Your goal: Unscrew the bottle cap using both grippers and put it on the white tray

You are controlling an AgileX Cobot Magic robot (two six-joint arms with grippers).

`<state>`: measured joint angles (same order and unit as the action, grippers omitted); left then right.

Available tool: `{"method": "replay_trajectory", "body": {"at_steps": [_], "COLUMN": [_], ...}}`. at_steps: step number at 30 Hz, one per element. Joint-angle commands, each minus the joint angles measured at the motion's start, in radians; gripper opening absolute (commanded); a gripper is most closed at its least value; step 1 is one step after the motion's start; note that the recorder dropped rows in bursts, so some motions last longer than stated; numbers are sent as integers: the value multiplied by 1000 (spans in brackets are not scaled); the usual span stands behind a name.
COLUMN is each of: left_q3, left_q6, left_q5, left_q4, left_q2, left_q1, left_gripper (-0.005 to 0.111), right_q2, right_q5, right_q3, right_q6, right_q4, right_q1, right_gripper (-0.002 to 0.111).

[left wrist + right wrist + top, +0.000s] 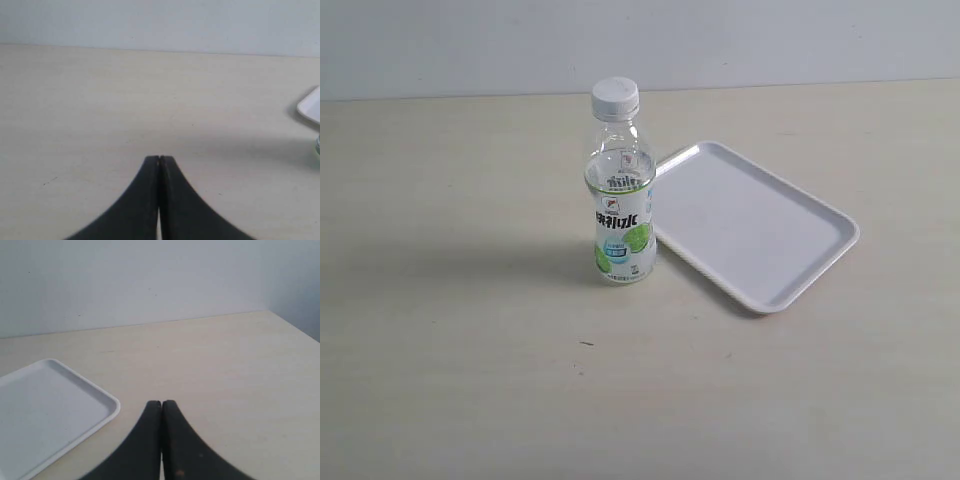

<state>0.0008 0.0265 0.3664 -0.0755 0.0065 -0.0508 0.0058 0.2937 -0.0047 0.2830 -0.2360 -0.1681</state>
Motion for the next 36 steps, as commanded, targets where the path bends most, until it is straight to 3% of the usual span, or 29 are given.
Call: {"method": "replay_trajectory", "body": {"at_steps": [1,27,31,36], "left_q3": [-1,-1,-1,-1], "left_q6": [-4,18,11,-148], "left_q5": [-11,-24,-210,-462], "left_q4": [2,34,-4,-260], "left_q2": [-7,-7,-7,-7], "left_q1": [-1,-1,-1,-1], "left_gripper": [0,0,0,0], "right_q2": [-6,-6,-6,-6], "right_q5": [-3,-3,-3,-3], "right_q3": [5,5,5,5], "right_q6": [-1,-1,-1,-1], "right_q4": [-2,-2,-2,-2], "right_q1": [-7,-7,-7,-7], "right_gripper": [0,0,0,0]}}
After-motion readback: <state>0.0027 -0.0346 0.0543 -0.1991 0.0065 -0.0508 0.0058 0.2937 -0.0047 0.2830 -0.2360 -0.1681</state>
